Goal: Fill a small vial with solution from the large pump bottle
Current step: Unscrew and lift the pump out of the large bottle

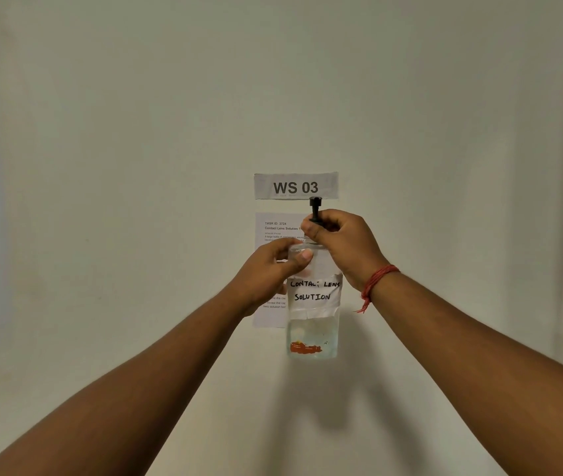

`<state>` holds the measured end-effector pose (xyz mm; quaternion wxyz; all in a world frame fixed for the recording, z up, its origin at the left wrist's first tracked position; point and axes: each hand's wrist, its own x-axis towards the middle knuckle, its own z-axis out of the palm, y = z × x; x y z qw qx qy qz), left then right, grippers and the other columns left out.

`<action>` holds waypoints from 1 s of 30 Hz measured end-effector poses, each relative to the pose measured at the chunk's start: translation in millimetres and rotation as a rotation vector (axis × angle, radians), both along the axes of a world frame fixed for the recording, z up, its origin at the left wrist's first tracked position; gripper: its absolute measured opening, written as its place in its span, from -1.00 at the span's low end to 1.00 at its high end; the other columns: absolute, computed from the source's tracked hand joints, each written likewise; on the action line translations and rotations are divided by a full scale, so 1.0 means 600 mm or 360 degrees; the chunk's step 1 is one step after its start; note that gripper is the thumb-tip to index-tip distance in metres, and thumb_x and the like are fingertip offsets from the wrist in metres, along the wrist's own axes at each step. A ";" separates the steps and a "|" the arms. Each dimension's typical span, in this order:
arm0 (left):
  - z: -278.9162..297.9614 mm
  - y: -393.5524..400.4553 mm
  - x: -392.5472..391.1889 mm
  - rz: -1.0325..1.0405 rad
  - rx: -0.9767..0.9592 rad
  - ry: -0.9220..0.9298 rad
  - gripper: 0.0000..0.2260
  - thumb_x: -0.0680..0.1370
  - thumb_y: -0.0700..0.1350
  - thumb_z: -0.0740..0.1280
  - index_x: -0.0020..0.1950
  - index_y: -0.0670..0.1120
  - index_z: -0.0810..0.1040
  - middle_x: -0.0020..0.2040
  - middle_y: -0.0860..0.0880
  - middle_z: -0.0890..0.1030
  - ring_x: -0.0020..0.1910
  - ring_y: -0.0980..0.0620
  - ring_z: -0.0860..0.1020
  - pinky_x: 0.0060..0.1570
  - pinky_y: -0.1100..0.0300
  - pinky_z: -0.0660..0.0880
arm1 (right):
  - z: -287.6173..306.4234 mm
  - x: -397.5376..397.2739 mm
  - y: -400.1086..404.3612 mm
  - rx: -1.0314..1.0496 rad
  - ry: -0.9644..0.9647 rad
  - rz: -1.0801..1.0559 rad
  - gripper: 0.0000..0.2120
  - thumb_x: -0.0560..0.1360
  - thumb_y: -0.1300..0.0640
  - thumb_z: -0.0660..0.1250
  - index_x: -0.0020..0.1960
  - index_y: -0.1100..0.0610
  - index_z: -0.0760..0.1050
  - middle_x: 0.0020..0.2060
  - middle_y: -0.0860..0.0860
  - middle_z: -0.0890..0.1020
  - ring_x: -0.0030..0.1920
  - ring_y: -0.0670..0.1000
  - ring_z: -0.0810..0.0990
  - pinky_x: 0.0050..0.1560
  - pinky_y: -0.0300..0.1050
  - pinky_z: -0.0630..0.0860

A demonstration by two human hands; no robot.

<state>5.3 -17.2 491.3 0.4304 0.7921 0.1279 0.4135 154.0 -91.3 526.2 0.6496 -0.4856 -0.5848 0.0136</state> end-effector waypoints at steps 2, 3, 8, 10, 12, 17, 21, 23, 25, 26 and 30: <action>0.000 0.001 0.002 -0.0001 0.0004 0.0005 -0.62 0.59 0.09 0.37 0.36 -0.03 0.53 0.20 -0.07 0.65 0.13 -0.05 0.67 0.07 -0.15 0.66 | 0.001 0.001 -0.001 -0.0012 0.0002 0.0023 -0.91 0.47 0.06 0.46 -0.03 0.03 0.65 -0.13 -0.05 0.71 -0.05 -0.06 0.68 0.12 -0.01 0.60; 0.000 0.001 0.003 -0.0005 0.0002 0.0005 -0.63 0.59 0.08 0.37 0.35 -0.03 0.53 0.20 -0.07 0.65 0.13 -0.05 0.68 0.06 -0.14 0.66 | 0.001 0.002 -0.002 -0.0019 0.0003 0.0036 -0.91 0.48 0.07 0.45 -0.02 0.03 0.65 -0.12 -0.04 0.71 -0.05 -0.06 0.68 0.12 -0.01 0.60; 0.000 0.006 0.002 -0.0043 -0.0032 0.0006 -0.67 0.57 0.10 0.38 0.30 0.04 0.55 0.20 -0.05 0.65 0.12 -0.01 0.68 0.04 -0.07 0.67 | 0.005 0.012 -0.005 -0.0078 0.0071 0.0235 -0.88 0.54 0.18 0.38 0.05 0.10 0.65 -0.06 0.03 0.71 0.01 -0.01 0.69 0.17 0.03 0.59; 0.000 0.006 0.003 -0.0061 -0.0056 0.0008 -0.59 0.54 0.13 0.39 0.34 0.00 0.54 0.22 -0.07 0.65 0.15 -0.04 0.67 0.04 -0.09 0.67 | 0.005 0.019 -0.005 -0.0113 0.0109 0.0344 -0.86 0.55 0.23 0.35 0.08 0.12 0.64 -0.04 0.05 0.71 0.04 0.02 0.69 0.15 0.01 0.59; -0.001 0.005 0.003 -0.0071 -0.0068 0.0016 -0.51 0.49 0.17 0.38 0.36 -0.03 0.53 0.23 -0.09 0.65 0.17 -0.06 0.66 0.05 -0.11 0.67 | 0.005 0.023 -0.005 -0.0128 0.0180 0.0445 -0.82 0.55 0.22 0.36 0.13 0.13 0.61 -0.03 0.06 0.72 0.06 0.04 0.69 0.13 0.01 0.59; -0.004 0.007 0.007 -0.0048 -0.0063 0.0047 -0.48 0.51 0.15 0.38 0.40 -0.08 0.50 0.26 -0.13 0.62 0.21 -0.14 0.64 0.13 -0.25 0.62 | -0.001 0.030 0.001 -0.0063 0.0243 0.0365 -0.71 0.46 0.10 0.48 0.13 0.16 0.56 0.07 0.14 0.64 0.06 0.10 0.68 0.12 0.09 0.61; -0.004 0.007 0.008 -0.0051 -0.0091 0.0060 -0.42 0.45 0.19 0.39 0.37 -0.09 0.50 0.24 -0.12 0.63 0.20 -0.13 0.64 0.13 -0.25 0.62 | -0.006 0.033 0.007 -0.0050 0.0315 0.0353 -0.70 0.42 0.17 0.51 0.09 0.21 0.52 0.01 0.19 0.66 0.01 0.12 0.70 0.06 0.05 0.63; -0.005 0.009 0.008 -0.0062 -0.0116 0.0058 -0.43 0.45 0.18 0.40 0.37 -0.09 0.50 0.24 -0.12 0.64 0.20 -0.12 0.64 0.11 -0.23 0.63 | -0.006 0.034 0.008 -0.0046 0.0348 0.0377 -0.68 0.42 0.18 0.51 0.11 0.22 0.51 -0.02 0.17 0.69 -0.02 0.10 0.71 0.03 0.02 0.62; -0.006 0.011 0.009 -0.0083 -0.0137 0.0047 -0.46 0.47 0.15 0.41 0.36 -0.10 0.51 0.23 -0.13 0.64 0.19 -0.11 0.65 0.09 -0.21 0.64 | -0.006 0.035 0.009 -0.0043 0.0358 0.0376 -0.66 0.42 0.16 0.51 0.13 0.22 0.50 -0.04 0.17 0.70 -0.02 0.10 0.71 0.06 0.07 0.62; -0.006 0.012 0.010 -0.0088 -0.0139 0.0045 -0.46 0.47 0.15 0.41 0.36 -0.10 0.51 0.23 -0.13 0.64 0.19 -0.11 0.65 0.08 -0.19 0.65 | -0.006 0.035 0.010 -0.0042 0.0359 0.0371 -0.66 0.42 0.15 0.50 0.13 0.21 0.50 -0.04 0.16 0.70 -0.02 0.11 0.71 0.08 0.10 0.62; -0.007 0.013 0.011 -0.0069 -0.0131 0.0053 -0.43 0.44 0.18 0.41 0.36 -0.09 0.50 0.24 -0.13 0.63 0.19 -0.12 0.65 0.09 -0.19 0.64 | -0.006 0.036 0.011 -0.0042 0.0358 0.0364 -0.64 0.42 0.11 0.46 0.17 0.17 0.50 -0.05 0.09 0.71 0.00 0.08 0.70 0.11 0.13 0.61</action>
